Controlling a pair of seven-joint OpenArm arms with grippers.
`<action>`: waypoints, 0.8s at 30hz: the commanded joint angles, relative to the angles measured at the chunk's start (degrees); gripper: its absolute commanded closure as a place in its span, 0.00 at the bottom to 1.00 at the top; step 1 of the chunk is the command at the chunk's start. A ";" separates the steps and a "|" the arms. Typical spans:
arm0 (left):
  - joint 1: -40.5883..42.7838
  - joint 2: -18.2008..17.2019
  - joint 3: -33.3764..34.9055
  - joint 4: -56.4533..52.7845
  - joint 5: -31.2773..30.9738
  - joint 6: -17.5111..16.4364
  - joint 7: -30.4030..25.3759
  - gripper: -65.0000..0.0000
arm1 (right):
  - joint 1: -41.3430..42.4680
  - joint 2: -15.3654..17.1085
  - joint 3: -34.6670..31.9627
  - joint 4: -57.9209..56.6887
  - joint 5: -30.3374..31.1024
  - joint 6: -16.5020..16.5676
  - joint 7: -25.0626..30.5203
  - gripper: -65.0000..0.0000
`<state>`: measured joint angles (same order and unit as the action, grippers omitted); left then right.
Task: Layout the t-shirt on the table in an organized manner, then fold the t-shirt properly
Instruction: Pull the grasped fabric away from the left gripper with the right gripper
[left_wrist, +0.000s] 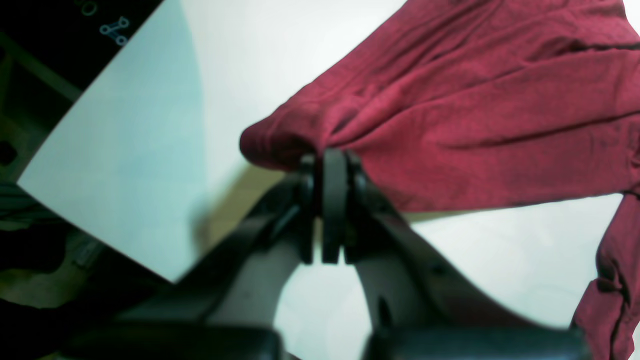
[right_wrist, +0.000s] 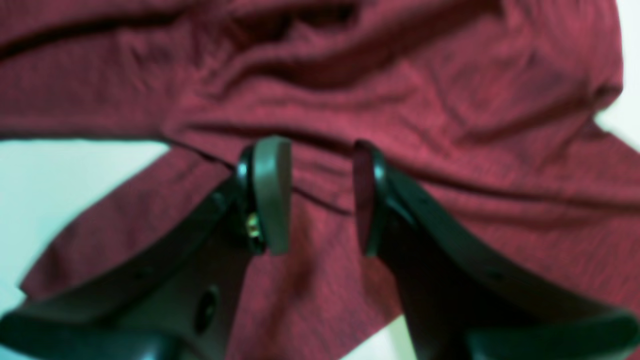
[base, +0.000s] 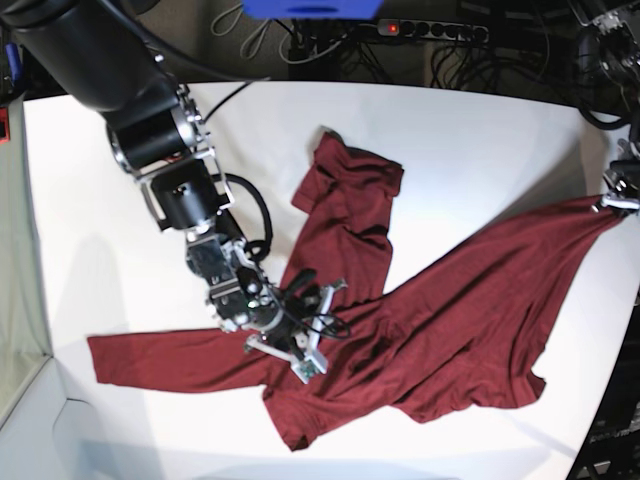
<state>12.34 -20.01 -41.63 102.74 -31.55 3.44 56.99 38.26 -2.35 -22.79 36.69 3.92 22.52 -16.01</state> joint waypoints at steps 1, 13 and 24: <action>-0.34 -1.13 -0.35 0.78 -0.23 0.29 -0.77 1.00 | 2.57 -0.24 0.15 0.28 0.60 -1.20 2.43 0.67; -0.51 0.45 -0.35 0.60 -0.14 0.29 -0.86 1.00 | 1.87 -0.33 0.15 -2.45 0.60 -4.90 6.21 0.67; -0.34 0.45 -0.35 0.60 0.21 0.29 -0.95 1.00 | 0.03 -0.42 -0.29 -2.45 0.60 -4.99 6.30 0.44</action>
<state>12.23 -18.37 -41.63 102.50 -31.29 3.44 56.80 36.36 -2.39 -23.09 33.23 3.86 17.93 -11.07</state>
